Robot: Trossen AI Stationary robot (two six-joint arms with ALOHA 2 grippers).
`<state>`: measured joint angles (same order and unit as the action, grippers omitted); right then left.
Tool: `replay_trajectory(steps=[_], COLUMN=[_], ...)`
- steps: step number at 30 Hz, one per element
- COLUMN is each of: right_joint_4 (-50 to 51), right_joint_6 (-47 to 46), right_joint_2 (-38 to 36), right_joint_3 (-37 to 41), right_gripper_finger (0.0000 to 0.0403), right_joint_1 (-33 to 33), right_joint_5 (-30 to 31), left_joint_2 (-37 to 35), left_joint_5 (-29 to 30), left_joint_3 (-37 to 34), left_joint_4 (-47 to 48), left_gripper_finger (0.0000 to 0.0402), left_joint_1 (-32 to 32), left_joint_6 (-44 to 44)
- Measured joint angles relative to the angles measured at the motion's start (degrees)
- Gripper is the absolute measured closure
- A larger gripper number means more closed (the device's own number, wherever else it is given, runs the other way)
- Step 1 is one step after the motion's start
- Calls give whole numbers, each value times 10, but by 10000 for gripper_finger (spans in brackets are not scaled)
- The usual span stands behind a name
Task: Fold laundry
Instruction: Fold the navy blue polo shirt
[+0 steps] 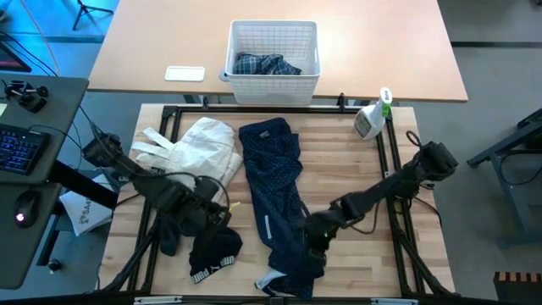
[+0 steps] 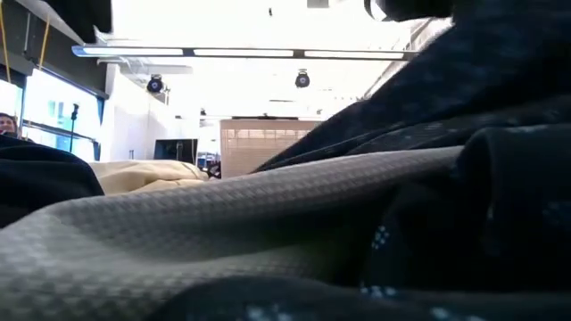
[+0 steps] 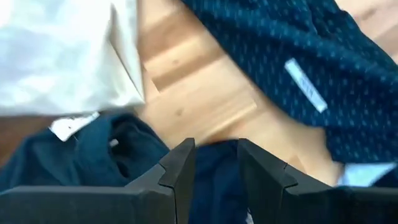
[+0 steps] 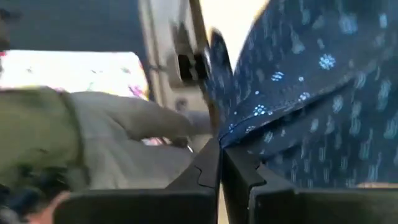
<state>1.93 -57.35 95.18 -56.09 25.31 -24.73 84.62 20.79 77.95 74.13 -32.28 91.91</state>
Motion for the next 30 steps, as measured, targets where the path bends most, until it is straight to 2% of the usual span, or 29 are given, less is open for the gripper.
replay_trajectory(steps=[4,8,10,12,14,17,20,22,25,28,30], right_joint_4=[15,15,34,68,118,226,331,381,402,383,358], right_joint_6=[-5,8,29,61,102,172,215,231,265,320,352], right_joint_2=[0,-31,-60,-103,-159,-247,-319,-347,-360,-342,-316], right_joint_3=[13,2,-1,-1,-2,-2,-2,-2,7,14,15], right_gripper_finger=[380,333,312,297,288,282,281,281,281,274,265], right_joint_1=[-50,-97,-119,-142,-165,-205,-255,-301,-384,-455,-493], right_joint_5=[-74,-160,-161,-136,-82,51,195,250,251,209,170], left_joint_2=[-2,-3,-3,-3,-3,-3,2,2,2,12,24], left_joint_5=[-1,11,18,19,20,7,-39,-74,-141,-182,-198], left_joint_3=[0,0,0,0,0,0,-9,-34,-90,-139,-157], left_joint_4=[0,-5,-14,-33,-60,-99,-153,-200,-304,-373,-386], left_gripper_finger=[287,265,248,230,212,189,176,173,172,172,172], left_joint_1=[40,93,127,165,207,277,354,406,487,554,588], left_joint_6=[-48,-106,-138,-176,-214,-271,-331,-358,-374,-375,-367])
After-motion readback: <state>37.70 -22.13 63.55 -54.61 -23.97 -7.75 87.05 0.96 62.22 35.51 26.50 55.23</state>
